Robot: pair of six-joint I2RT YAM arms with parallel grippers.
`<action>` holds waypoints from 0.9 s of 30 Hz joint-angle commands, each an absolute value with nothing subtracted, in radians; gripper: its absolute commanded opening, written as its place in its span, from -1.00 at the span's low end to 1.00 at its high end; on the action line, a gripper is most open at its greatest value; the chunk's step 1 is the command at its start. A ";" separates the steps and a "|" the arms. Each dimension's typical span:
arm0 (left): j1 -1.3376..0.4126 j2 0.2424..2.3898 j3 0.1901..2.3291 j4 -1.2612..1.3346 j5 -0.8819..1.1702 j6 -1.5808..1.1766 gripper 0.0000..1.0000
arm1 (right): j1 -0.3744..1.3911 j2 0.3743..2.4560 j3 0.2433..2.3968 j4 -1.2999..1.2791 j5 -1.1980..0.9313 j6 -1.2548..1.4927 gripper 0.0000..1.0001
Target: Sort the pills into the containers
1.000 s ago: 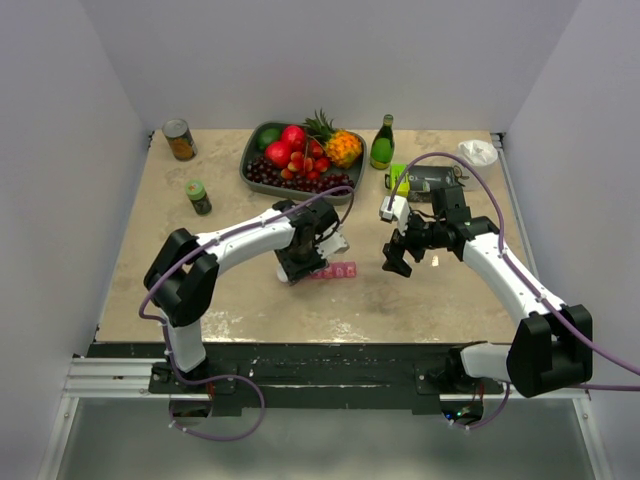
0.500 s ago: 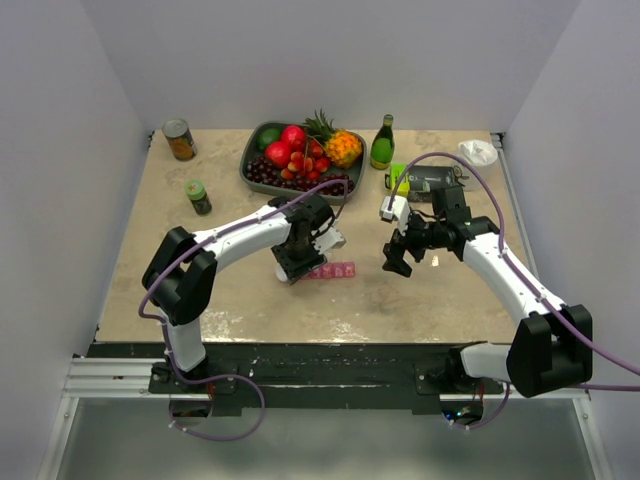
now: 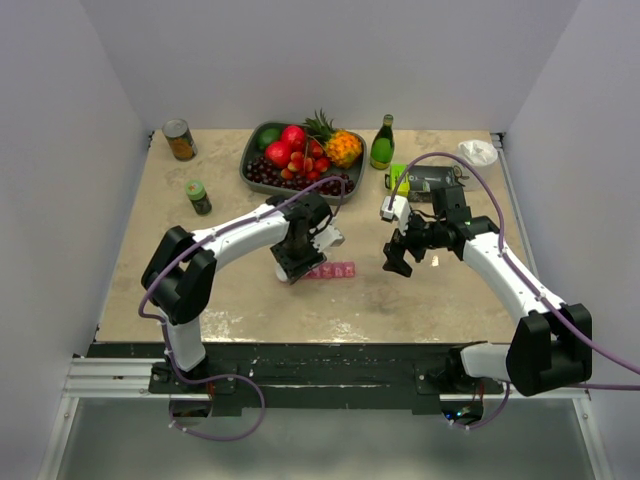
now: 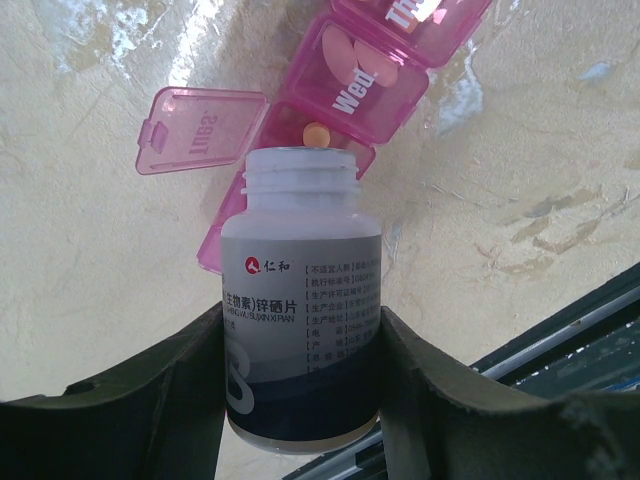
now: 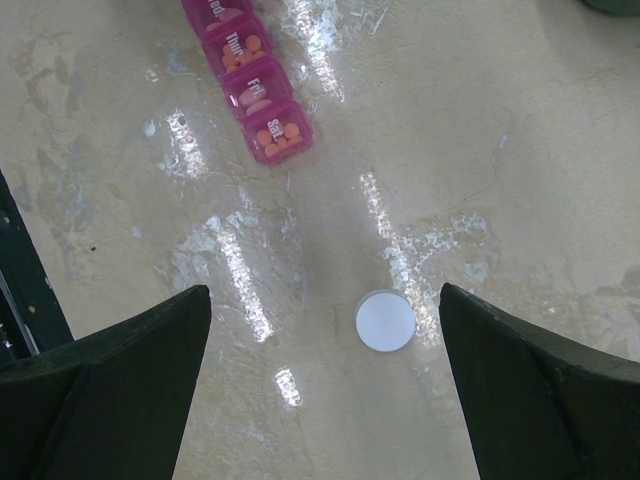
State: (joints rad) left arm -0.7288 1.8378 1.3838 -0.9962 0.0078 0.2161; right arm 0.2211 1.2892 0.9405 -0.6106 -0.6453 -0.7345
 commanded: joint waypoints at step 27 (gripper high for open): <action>-0.690 1.822 1.361 -0.968 0.060 0.175 -1.00 | 0.216 1.290 0.936 -0.607 -0.660 -0.750 0.98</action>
